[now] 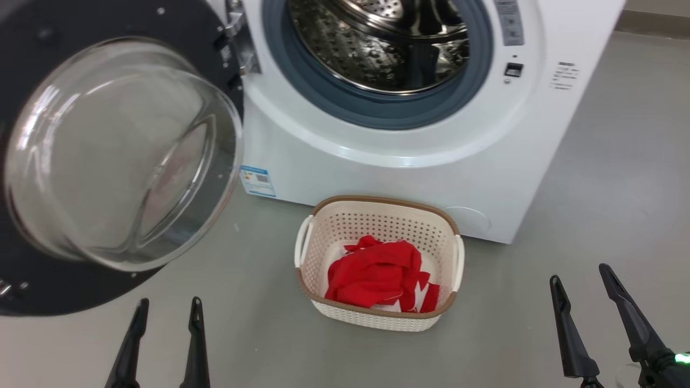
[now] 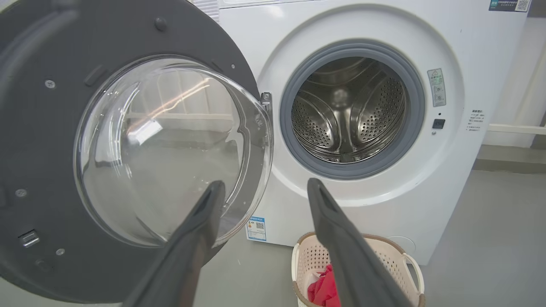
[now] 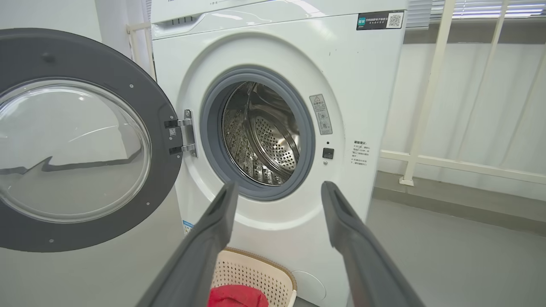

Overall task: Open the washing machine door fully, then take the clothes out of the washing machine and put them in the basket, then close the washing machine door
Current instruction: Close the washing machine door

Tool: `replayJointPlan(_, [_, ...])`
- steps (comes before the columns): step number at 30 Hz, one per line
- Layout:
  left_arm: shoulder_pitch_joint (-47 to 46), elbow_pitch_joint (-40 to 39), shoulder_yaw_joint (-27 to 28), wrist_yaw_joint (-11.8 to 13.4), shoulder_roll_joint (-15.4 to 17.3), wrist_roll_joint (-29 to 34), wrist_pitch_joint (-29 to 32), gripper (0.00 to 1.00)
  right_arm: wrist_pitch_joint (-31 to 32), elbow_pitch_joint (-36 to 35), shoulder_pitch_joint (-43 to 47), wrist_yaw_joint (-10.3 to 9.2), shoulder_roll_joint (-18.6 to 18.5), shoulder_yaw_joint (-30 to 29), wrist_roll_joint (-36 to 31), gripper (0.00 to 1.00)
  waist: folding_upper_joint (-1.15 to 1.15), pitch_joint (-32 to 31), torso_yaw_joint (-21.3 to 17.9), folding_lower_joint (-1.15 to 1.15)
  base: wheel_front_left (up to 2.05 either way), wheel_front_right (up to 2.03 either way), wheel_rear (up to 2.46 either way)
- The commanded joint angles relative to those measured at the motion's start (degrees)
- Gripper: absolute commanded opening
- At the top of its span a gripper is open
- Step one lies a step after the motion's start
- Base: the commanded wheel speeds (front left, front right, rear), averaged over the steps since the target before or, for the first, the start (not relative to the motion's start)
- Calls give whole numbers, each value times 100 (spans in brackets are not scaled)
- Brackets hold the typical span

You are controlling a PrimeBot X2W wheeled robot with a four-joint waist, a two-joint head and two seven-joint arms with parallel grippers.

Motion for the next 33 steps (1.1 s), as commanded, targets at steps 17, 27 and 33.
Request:
replayJointPlan(17, [-281,-230,392,229,-39,-30,-190,100,71,-223,-299,21,-105,221,-63,100,0,158,1131,0,0,0,0])
replayJointPlan(27, [-250,-265,384,332,-97,-21,-208,100,141,-276,-351,21,-105,257,-126,100,0,288,1262,0,0,0,0])
replayJointPlan(33, [-285,-282,396,328,-139,-66,-235,0,185,-304,-363,21,-105,253,-151,100,0,335,1227,0,0,0,0])
